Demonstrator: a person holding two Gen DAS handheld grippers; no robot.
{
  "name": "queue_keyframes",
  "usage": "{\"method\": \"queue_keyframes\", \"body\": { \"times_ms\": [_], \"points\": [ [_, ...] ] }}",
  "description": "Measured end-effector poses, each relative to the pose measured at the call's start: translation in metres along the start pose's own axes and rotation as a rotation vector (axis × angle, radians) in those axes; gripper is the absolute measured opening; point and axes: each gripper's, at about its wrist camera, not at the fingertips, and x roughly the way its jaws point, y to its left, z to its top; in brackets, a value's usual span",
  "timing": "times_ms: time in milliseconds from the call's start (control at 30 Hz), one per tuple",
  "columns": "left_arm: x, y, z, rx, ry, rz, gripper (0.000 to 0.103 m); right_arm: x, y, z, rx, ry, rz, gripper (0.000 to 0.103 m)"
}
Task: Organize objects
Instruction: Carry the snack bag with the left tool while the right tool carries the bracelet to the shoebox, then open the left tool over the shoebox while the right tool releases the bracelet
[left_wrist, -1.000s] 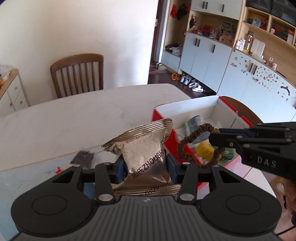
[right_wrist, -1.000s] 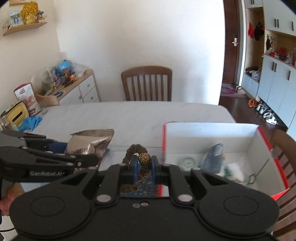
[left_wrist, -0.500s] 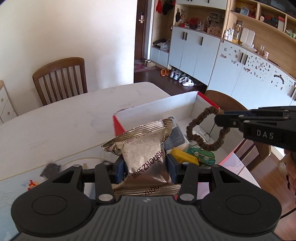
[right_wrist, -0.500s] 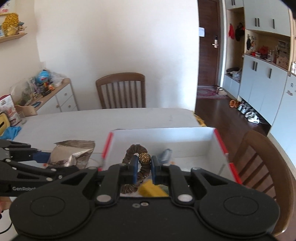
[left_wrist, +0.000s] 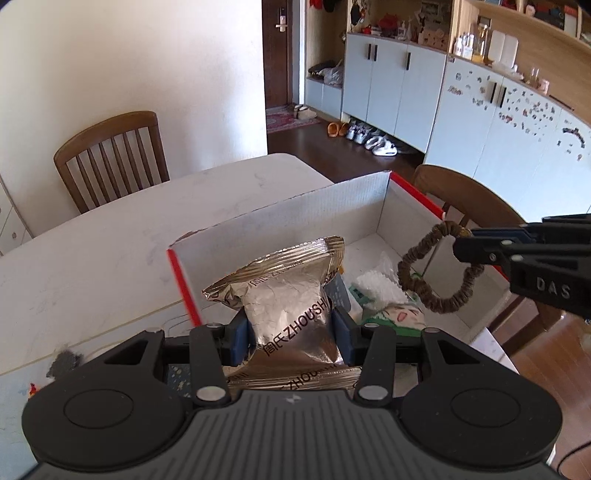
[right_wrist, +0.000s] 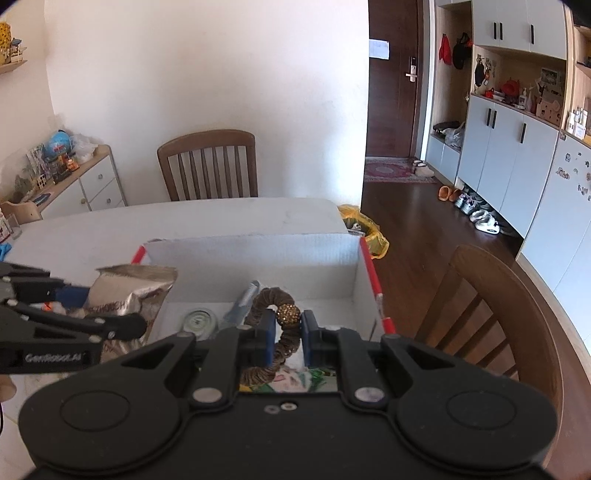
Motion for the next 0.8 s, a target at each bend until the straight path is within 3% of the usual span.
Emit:
{"method": "queue_keyframes", "body": {
  "times_ms": [600,800],
  "points": [
    [0.075,-0.003,0.009,-0.008,0.130,0.069,0.046,0.054,-0.016,-0.006,0.016,0.117,0.087,0.013],
    [0.089,-0.006,0.012,0.007,0.158,0.063,0.046,0.070,-0.010,-0.011,-0.050,0.170,0.062,0.013]
  ]
}}
